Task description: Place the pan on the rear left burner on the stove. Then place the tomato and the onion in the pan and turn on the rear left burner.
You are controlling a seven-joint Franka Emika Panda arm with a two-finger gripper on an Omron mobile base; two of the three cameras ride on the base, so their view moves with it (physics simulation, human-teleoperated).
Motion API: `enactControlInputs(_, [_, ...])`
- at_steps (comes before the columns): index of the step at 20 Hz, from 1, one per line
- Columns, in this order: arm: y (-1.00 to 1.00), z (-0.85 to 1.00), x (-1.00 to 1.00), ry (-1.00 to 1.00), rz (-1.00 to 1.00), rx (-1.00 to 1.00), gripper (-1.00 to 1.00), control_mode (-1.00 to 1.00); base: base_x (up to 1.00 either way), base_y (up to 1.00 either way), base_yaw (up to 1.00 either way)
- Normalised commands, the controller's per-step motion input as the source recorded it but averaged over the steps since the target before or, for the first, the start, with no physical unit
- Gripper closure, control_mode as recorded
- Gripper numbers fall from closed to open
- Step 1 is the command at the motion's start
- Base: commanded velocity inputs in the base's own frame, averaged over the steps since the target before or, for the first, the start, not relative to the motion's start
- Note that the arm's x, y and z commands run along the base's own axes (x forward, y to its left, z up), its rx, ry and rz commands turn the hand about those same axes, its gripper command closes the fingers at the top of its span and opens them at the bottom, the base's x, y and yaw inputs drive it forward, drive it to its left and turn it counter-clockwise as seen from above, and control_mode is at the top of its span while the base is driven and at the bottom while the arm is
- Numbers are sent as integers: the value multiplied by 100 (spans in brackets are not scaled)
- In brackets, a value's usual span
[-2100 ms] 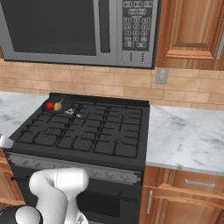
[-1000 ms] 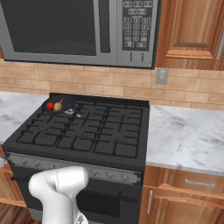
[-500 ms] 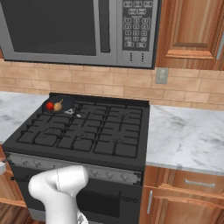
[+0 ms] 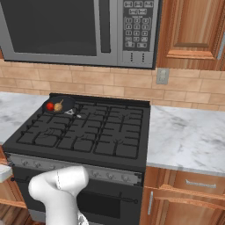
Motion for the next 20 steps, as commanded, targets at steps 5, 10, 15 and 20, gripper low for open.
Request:
enactControlInputs(5, [-5,-27,27,0,0,2,-100,-100,0,0,0])
enactControlInputs(10, [0,-29,25,0,0,1,-100,-100,0,0,0])
enactControlInputs(15, [-2,-35,0,0,0,0,-100,-100,0,0,0])
enactControlInputs(20, [-5,-27,0,0,0,0,-100,-100,0,0,0])
